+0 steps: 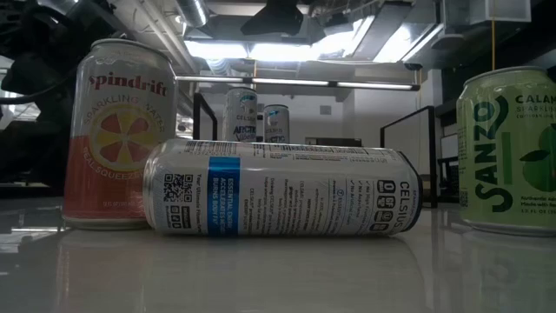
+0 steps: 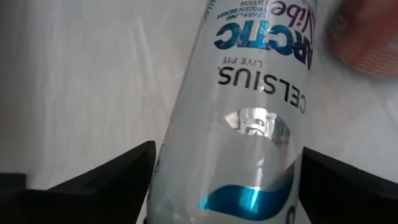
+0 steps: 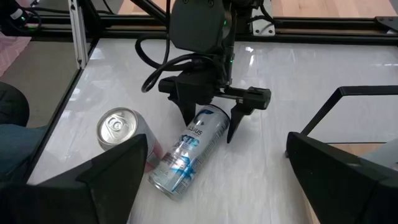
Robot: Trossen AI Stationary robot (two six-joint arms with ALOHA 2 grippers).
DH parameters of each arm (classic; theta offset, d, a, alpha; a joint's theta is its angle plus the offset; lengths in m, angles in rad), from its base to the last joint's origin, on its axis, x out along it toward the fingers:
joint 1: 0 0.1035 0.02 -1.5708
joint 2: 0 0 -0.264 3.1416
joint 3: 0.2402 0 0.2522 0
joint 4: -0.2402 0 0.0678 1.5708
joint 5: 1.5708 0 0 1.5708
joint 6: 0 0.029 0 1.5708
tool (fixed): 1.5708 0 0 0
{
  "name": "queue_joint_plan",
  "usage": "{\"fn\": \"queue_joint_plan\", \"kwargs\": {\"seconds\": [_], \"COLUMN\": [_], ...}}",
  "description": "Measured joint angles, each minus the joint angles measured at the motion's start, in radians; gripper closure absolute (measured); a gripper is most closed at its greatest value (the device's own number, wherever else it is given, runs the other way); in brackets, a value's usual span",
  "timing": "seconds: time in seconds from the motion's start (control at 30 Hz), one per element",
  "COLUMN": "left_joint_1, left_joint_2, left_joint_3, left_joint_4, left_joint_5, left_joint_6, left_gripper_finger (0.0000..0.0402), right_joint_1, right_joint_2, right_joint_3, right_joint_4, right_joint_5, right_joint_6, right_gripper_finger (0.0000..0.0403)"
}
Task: Place canned beverage on shelf
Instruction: Put the white-blue soda can aligned with the other white-blue soda can on the shelf
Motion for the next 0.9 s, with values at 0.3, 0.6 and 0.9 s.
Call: {"fn": "queue_joint_plan", "kwargs": {"seconds": [0.3, 0.6, 0.9], "left_joint_1": [0.000, 0.000, 0.000], "left_joint_2": [0.000, -0.002, -0.091], "left_joint_3": [0.000, 0.000, 0.039], "left_joint_4": [-0.001, 0.000, -0.196], "left_joint_5": [0.004, 0.004, 0.010], "left_joint_6": [-0.027, -0.091, -0.236], "left_gripper_finger": [0.0108, 0.0159, 0.0159], "right_joint_1": [0.000, 0.000, 0.000], "right_joint_2": [0.000, 0.000, 0.000], "right_joint_3": [0.000, 0.000, 0.000], "right_joint_4": [0.000, 0.000, -0.005], "right_joint_5": [0.000, 0.000, 0.000], "right_joint_6": [0.000, 0.000, 0.000], "right_gripper_finger": [0.0029, 0.0029, 0.0029]}}
